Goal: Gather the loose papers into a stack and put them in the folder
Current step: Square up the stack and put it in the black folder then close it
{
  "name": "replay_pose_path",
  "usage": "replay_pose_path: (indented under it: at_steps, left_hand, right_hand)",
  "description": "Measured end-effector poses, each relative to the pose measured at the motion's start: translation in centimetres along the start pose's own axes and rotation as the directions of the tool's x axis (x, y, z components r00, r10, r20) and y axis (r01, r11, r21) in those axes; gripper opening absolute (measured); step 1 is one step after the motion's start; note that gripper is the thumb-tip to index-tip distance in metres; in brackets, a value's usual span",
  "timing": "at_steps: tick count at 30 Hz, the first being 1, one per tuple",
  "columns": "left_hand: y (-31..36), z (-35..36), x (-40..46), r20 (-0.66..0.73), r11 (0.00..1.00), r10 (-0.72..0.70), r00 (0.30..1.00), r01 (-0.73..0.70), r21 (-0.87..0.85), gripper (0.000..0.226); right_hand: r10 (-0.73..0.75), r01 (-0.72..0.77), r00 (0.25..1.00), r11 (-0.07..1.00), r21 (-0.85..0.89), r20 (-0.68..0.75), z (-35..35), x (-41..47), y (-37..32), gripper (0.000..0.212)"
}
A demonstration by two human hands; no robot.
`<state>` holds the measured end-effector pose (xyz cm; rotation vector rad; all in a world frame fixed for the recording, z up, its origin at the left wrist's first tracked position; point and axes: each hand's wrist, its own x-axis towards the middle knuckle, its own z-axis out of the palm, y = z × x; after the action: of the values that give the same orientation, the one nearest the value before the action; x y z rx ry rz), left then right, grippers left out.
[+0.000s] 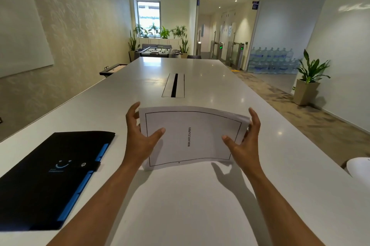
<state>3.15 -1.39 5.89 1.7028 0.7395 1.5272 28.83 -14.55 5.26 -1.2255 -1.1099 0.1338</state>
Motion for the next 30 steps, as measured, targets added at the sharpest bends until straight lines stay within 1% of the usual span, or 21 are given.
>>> replay_pose_path:
  at_steps: [2, 3, 5, 7, 9, 11, 14, 16, 20, 23, 26, 28, 29, 30]
  left_hand:
    - [0.5, 0.2, 0.3, -0.002, 0.988, 0.118, 0.993, -0.117, 0.097, 0.099]
    - [0.7, 0.4, 0.5, 0.006, 0.972, 0.172, 0.985, -0.171, 0.162, 0.096]
    - [1.0, 0.6, 0.8, 0.034, 0.93, 0.232, 0.972, -0.232, 0.284, 0.082]
    - [1.2, 0.7, 0.8, 0.04, 0.902, 0.249, 0.968, -0.246, 0.355, 0.065]
    - [1.2, 0.8, 0.7, 0.024, 0.889, 0.252, 0.967, -0.241, 0.388, 0.053]
    - [1.4, 0.8, 0.7, 0.011, 0.888, 0.247, 0.969, -0.231, 0.399, 0.049]
    - [1.7, 0.8, 0.8, -0.005, 0.888, 0.264, 0.965, -0.241, 0.391, 0.046]
    - [1.8, 0.8, 0.9, -0.01, 0.891, 0.266, 0.964, -0.242, 0.385, 0.044]
    - [1.4, 0.8, 0.5, 0.003, 0.916, 0.236, 0.972, -0.224, 0.334, 0.046]
    - [1.2, 0.9, 0.2, -0.014, 0.954, 0.176, 0.984, -0.167, 0.25, 0.056]
    - [0.7, 0.9, 0.0, -0.025, 0.982, 0.09, 0.996, -0.084, 0.169, 0.067]
    - [0.3, 1.1, -0.4, -0.04, 0.994, 0.029, 0.999, -0.025, 0.103, 0.073]
    - [0.0, 1.2, -0.7, -0.045, 0.997, 0.007, 0.999, -0.004, 0.073, 0.075]
    - [-0.4, 1.3, -1.0, -0.05, 0.998, -0.011, 0.999, 0.014, 0.059, 0.075]
  right_hand:
    - [-0.112, 0.109, 0.994, 0.983, -0.146, -0.009, 0.4, 0.5, -0.4, 0.095]
    - [-0.161, 0.156, 0.987, 0.969, -0.194, -0.013, 0.6, 0.7, -0.6, 0.092]
    - [-0.229, 0.217, 0.973, 0.946, -0.239, -0.025, 0.9, 1.0, -0.8, 0.085]
    - [-0.26, 0.241, 0.965, 0.931, -0.275, -0.035, 1.0, 1.2, -1.1, 0.075]
    - [-0.272, 0.247, 0.962, 0.912, -0.327, -0.032, 1.0, 1.3, -1.3, 0.064]
    - [-0.26, 0.227, 0.965, 0.903, -0.364, -0.043, 1.0, 1.4, -1.3, 0.055]
    - [-0.249, 0.21, 0.967, 0.903, -0.375, -0.059, 0.9, 1.8, -1.4, 0.048]
    - [-0.225, 0.186, 0.972, 0.916, -0.357, -0.073, 0.6, 2.0, -1.4, 0.047]
    - [-0.084, 0.057, 0.993, 0.961, -0.27, -0.089, 0.2, 2.5, -1.4, 0.048]
    - [0.02, -0.033, 0.997, 0.984, -0.175, -0.076, 0.2, 2.7, -1.3, 0.055]
    - [0.088, -0.094, 0.993, 0.993, -0.078, -0.078, 0.1, 2.5, -0.6, 0.062]
    - [0.188, -0.182, 0.979, 0.98, 0.075, -0.084, 0.3, 2.2, 0.1, 0.059]
    - [0.233, -0.222, 0.969, 0.967, 0.127, -0.082, 0.4, 1.9, 0.4, 0.054]
    - [0.26, -0.248, 0.963, 0.959, 0.14, -0.076, 0.5, 1.6, 0.8, 0.048]
